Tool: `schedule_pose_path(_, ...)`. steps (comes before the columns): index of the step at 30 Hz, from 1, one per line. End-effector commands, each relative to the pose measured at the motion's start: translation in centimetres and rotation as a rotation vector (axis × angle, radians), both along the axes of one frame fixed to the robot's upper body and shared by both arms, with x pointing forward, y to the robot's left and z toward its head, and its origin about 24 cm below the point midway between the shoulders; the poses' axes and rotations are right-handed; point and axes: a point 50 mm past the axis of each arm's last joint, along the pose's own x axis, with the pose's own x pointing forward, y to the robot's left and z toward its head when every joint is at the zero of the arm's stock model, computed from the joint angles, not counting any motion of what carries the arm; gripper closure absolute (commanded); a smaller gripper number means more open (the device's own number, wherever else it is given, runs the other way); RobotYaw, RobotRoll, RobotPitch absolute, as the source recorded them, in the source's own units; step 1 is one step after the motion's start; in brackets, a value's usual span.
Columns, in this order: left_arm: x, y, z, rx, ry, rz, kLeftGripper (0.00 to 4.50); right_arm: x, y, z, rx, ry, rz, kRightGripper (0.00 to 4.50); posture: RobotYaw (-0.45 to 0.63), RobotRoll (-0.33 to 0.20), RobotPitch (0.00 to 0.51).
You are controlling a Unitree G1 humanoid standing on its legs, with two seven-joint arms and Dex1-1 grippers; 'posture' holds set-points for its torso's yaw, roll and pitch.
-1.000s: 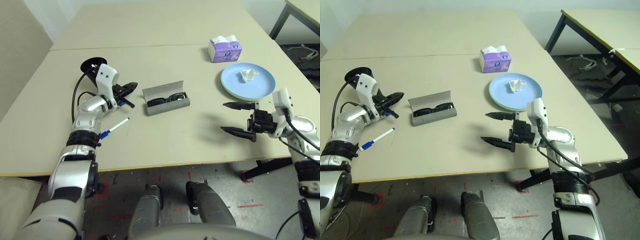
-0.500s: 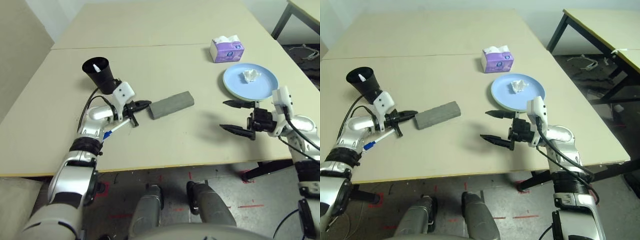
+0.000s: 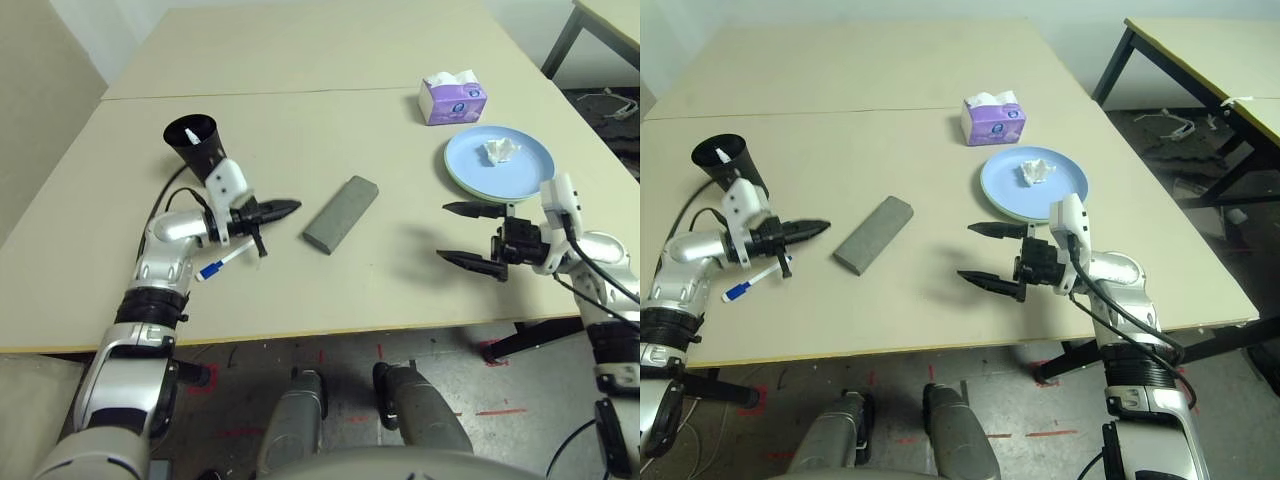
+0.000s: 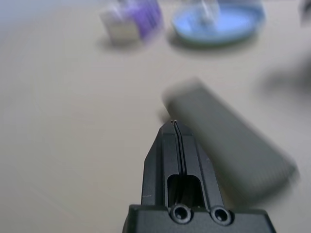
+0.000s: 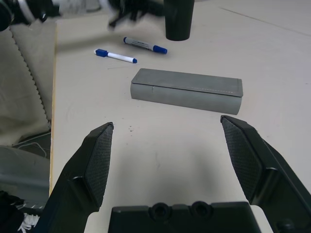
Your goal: Organize and tidy the items on the table.
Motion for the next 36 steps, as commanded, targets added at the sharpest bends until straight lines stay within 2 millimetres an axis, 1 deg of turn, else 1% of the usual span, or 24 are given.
schedule_pose_path(1, -0.6, 1.1, 4.1, -0.140, -0.039, 0.028, 4.47, -0.4, 0.3, -0.7, -0.007, 0.021, 0.020, 0.00, -0.16, 0.000, 0.169)
schedule_pose_path(2, -1.0, 1.3, 4.8, -0.135, -0.022, 0.021, 4.47, -0.5, 0.3, -0.7, -0.008, 0.022, 0.022, 0.00, -0.16, 0.000, 0.169)
schedule_pose_path(3, -1.7, 1.6, 5.1, -0.086, 0.010, 0.008, 4.47, -0.5, 0.4, -0.7, -0.007, 0.022, 0.024, 0.00, -0.16, 0.000, 0.171)
schedule_pose_path(7, -4.3, 3.4, 5.3, 0.147, 0.181, 0.022, 4.47, -0.6, 0.5, -0.6, -0.009, 0.017, 0.034, 0.00, -0.16, 0.000, 0.172)
schedule_pose_path(8, -4.9, 3.8, 5.2, 0.215, 0.220, 0.030, 4.47, -0.6, 0.5, -0.6, -0.010, 0.016, 0.037, 0.00, -0.15, 0.000, 0.173)
schedule_pose_path(10, -6.7, 5.3, 4.8, 0.441, 0.352, 0.062, 4.47, -0.6, 0.7, -0.6, -0.022, 0.012, 0.052, 0.00, -0.15, 0.000, 0.172)
schedule_pose_path(11, -7.6, 6.1, 4.5, 0.551, 0.447, 0.102, 4.30, -0.6, 0.8, -0.6, -0.027, 0.011, 0.061, 0.00, -0.14, 0.000, 0.172)
schedule_pose_path(12, -8.2, 6.6, 4.5, 0.618, 0.510, 0.130, 4.07, -0.6, 0.9, -0.6, -0.029, 0.011, 0.066, 0.00, -0.14, 0.000, 0.172)
schedule_pose_path(14, -9.4, 7.1, 4.1, 0.690, 0.651, 0.167, 3.58, -0.5, 1.1, -0.7, -0.031, 0.011, 0.079, 0.00, -0.13, 0.000, 0.172)
schedule_pose_path(16, -10.3, 7.5, 3.4, 0.764, 0.749, 0.188, 2.91, -0.4, 1.5, -0.7, -0.032, 0.006, 0.093, 0.00, -0.13, 0.000, 0.175)
schedule_pose_path(17, -10.5, 7.8, 2.9, 0.776, 0.778, 0.209, 2.52, -0.4, 1.6, -0.7, -0.033, 0.004, 0.098, 0.00, -0.13, 0.000, 0.175)
schedule_pose_path(18, -10.5, 8.0, 2.4, 0.784, 0.795, 0.226, 2.23, -0.4, 1.7, -0.7, -0.035, 0.002, 0.102, 0.00, -0.13, 0.000, 0.175)
schedule_pose_path(20, -10.5, 8.3, 1.7, 0.793, 0.804, 0.244, 1.50, -0.4, 1.8, -0.7, -0.038, -0.001, 0.108, 0.00, -0.14, 0.000, 0.176)
schedule_pose_path(24, -10.0, 8.1, 0.7, 0.747, 0.806, 0.240, 0.15, -0.6, 1.8, -0.9, -0.051, -0.004, 0.119, 0.00, -0.14, 0.000, 0.173)
schedule_pose_path(25, -9.9, 8.1, 0.5, 0.742, 0.811, 0.241, 0.02, -0.6, 1.8, -0.9, -0.052, -0.004, 0.120, 0.00, -0.14, 0.000, 0.172)
schedule_pose_path(30, -8.5, 7.4, -0.4, 0.699, 0.764, 0.251, 0.02, -1.0, 1.7, -1.2, -0.066, 0.000, 0.123, 0.00, -0.15, 0.000, 0.171)
schedule_pose_path(36, -7.7, 6.8, -1.6, 0.682, 0.755, 0.239, 0.02, -1.3, 1.5, -1.2, -0.078, 0.003, 0.119, 0.00, -0.17, 0.000, 0.171)
